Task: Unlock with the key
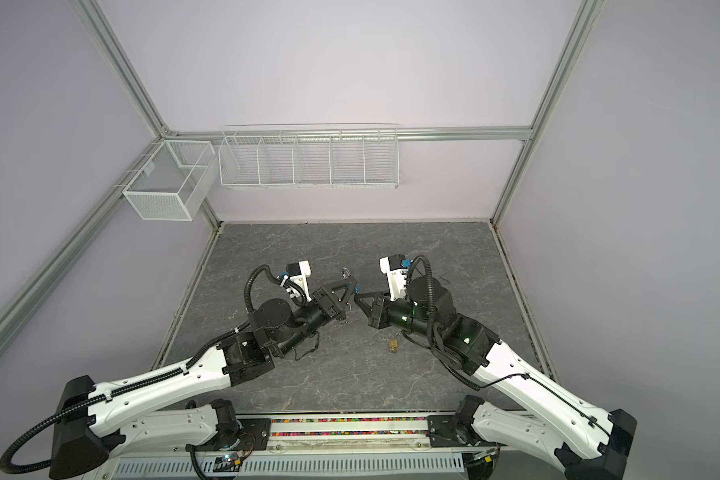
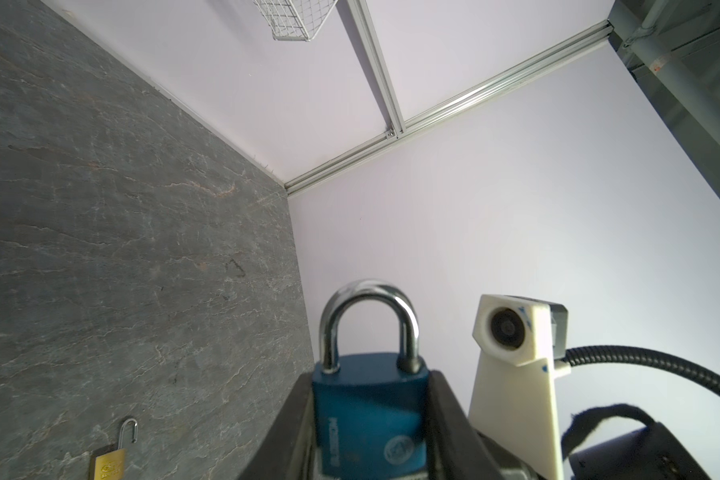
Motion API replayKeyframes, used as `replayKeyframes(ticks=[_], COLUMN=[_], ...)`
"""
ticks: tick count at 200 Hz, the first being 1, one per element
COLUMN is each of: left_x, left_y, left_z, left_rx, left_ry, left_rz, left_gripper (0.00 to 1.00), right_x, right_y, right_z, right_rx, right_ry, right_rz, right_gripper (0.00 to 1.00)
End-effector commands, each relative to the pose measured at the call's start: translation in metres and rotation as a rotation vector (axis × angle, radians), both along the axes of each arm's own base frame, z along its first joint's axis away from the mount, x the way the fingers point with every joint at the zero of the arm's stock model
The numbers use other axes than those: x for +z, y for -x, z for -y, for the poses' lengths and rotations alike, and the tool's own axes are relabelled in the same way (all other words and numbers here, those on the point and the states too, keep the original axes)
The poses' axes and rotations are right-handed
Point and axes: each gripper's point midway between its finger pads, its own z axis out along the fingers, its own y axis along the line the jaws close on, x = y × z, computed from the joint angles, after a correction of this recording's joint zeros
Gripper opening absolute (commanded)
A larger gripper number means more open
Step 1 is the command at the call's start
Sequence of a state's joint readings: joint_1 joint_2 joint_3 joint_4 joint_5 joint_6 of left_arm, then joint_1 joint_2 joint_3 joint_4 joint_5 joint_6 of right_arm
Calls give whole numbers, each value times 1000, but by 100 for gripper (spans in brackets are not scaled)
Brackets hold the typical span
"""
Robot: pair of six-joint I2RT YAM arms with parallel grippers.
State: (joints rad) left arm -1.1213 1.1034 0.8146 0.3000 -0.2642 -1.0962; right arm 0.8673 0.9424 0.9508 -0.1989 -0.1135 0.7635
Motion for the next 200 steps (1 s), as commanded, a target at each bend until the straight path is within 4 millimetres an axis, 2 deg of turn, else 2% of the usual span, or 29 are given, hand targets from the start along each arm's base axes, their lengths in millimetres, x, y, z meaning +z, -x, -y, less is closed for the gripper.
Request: replayKeyframes(ticks=[1,48,103,151,170,192,200], left_x=[-13,-6,-11,-5,-3,-2,-1], left_y=[24,26,27,17,12,7,5], left_z=[21,15,11,-5,-9,-16,-18], left_rx=[-148,-142,-136,-50,-14,36,48], left_ry=[-47,-40,-56,-166,-223,-278,-306], left_rz=[31,91,129,175,217,267,296], left_gripper=[0,0,0,0,0,0,0], right_x=[62,78,95,66,53,39,30], right_y=[18,27,36,23,18,14,11], right_z=[-14,-13,-13,-5,2,15,22], right_rx=[122,158,202,116,77,21,-10], right_ry=[-210,-281,-320,-167,-94,-17,27], right_rz=[140,175,223,211,201,193,181], right_gripper=[6,6,6,8,16,34,38])
